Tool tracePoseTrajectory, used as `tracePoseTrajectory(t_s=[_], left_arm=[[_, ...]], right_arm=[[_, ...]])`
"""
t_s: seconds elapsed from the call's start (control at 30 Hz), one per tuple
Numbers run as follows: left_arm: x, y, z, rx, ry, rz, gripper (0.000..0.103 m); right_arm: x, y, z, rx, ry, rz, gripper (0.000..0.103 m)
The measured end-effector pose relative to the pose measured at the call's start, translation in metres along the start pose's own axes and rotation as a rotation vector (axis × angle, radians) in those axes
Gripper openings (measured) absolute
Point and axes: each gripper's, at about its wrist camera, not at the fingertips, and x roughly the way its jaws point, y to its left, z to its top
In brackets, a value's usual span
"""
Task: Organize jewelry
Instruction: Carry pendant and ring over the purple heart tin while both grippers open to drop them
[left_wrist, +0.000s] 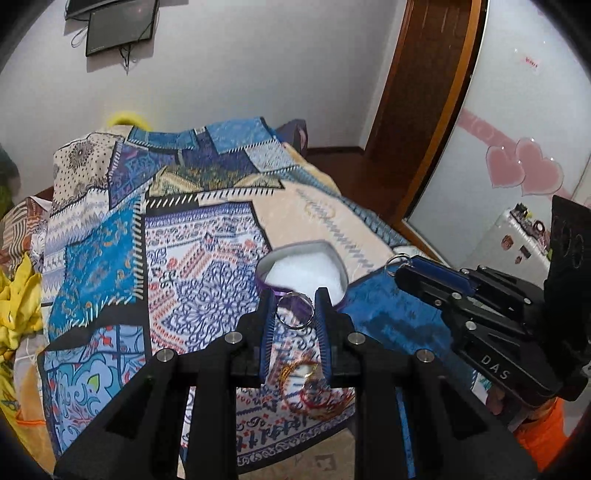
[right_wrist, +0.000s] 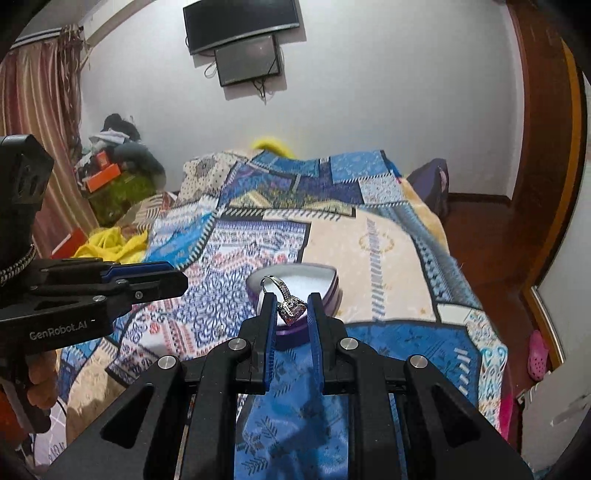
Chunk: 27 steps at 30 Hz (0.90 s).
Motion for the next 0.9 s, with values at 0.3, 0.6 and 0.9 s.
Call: tracePoseTrajectory(t_s=[0.3,0.6,0.9], left_arm=[[0.006,0.002,0.014,-0.014,-0.037,-0.015,0.021],[0.038,0.012,0.021,-0.024,-0.001,-0.004,0.021],[0.072,0.019,0.025,-0.029,0.054,-0.022,0.021]], right_arm=[[0.003,-0.006,0.013,0.014,-0.04,-0.003,0.015],[0.026,-0.012,0.015,0.025,-0.018,0.002,0.015],[0.06,-0.022,0.014,0.019,0.055,0.004,0.015]])
